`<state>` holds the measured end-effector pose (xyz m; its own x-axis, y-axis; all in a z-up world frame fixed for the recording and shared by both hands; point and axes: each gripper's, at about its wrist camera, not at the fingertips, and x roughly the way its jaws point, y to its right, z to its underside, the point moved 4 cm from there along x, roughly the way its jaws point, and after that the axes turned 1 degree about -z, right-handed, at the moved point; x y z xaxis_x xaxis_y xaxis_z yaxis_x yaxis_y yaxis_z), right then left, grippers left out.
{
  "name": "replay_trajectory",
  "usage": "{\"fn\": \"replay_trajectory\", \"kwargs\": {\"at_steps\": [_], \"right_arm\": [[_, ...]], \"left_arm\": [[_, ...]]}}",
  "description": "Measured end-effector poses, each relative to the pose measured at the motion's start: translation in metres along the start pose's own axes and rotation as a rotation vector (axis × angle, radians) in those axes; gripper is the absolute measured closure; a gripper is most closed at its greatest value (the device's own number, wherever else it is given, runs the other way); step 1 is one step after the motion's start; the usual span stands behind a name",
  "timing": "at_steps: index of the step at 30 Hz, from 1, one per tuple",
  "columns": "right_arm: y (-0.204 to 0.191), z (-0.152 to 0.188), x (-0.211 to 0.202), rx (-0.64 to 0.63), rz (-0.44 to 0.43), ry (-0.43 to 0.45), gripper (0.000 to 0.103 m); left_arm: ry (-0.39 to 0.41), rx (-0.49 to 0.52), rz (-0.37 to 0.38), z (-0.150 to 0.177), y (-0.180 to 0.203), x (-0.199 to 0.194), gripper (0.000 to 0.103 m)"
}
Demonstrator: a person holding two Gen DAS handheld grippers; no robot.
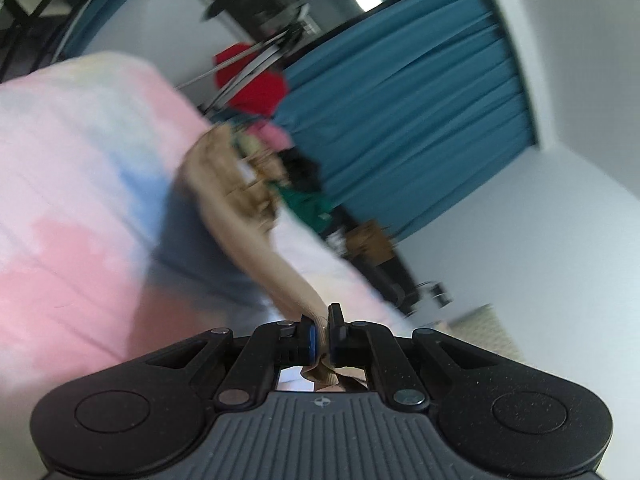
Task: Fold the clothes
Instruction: 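Grasp the folded hem with the left gripper while the right gripper grasps it too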
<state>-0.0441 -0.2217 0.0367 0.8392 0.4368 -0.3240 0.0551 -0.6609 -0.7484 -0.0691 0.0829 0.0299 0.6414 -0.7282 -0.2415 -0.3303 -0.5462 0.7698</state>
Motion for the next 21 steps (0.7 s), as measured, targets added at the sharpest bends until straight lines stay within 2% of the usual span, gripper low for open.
{"fn": "replay_trajectory", "kwargs": {"at_steps": [6,10,12,16,21], "right_arm": [[-0.01,0.013,-0.052,-0.033,-0.045,0.0,0.091],[-0.009,0.015,-0.062,-0.017,-0.046,0.004,0.091],[-0.009,0.002,-0.047,-0.019,-0.031,0.02,0.091],[-0.006,-0.022,-0.008,-0.017,0.011,0.05,0.091],[0.009,-0.047,0.043,-0.01,0.072,0.067,0.091]], "left_arm": [[0.026,0.019,0.013,0.043,0.029,-0.053,0.098],[0.037,0.043,-0.005,0.052,0.037,-0.057,0.098],[0.039,0.055,-0.019,0.041,0.038,-0.051,0.098],[0.015,0.016,-0.042,0.003,0.032,-0.007,0.097],[0.02,0.018,-0.124,-0.042,0.014,0.045,0.096]]}}
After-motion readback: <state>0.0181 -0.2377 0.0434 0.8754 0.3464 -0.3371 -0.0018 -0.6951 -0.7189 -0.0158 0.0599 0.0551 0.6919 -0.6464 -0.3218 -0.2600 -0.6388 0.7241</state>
